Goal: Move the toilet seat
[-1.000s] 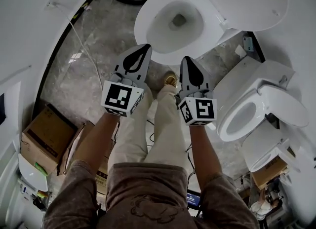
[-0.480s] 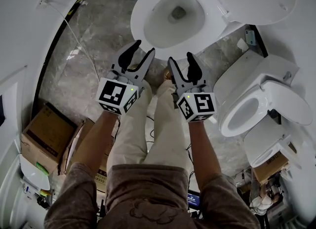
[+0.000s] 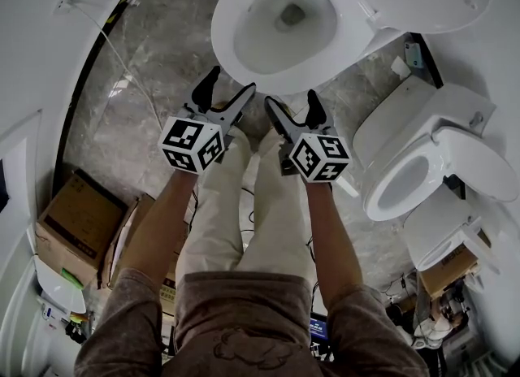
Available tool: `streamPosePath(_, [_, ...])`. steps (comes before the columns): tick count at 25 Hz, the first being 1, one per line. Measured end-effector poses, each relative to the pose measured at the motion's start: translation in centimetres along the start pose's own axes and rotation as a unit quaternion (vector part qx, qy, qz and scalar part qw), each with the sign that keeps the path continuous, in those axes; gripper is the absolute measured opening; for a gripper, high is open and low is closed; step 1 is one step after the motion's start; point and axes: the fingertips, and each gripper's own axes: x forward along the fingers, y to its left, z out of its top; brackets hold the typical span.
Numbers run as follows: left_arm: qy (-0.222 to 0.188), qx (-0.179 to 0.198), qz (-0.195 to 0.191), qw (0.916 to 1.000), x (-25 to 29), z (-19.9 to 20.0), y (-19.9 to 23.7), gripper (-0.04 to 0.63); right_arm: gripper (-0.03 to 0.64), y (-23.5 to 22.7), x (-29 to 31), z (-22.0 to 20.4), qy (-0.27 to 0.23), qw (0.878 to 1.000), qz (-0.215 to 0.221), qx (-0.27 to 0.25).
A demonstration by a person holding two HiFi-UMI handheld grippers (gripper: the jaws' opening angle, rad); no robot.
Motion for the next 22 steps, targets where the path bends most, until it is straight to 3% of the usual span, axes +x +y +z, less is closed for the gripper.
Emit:
streamPosePath(6, [0.025,-0.004,0.013,0.9996,1.8,-2.9,2.4,0.347,0.485,-2.5,1.6,-3.1,0.027,0.998,-0.016,0.051])
streamPosePath(11, [0.056,-0.014,0.018,0.9982,3.3,-5.7,3.8,0.348,0.485,-4.3,2.5,-5.7,0.053,0.996,-0.040,0.061])
streamPosePath(22, [0.107,-0.068,0.049,0.9907,5.4,-10.4,7.3,0.353,0.483,-6.4,4.5,-9.6,0.087,0.989,-0.064,0.101])
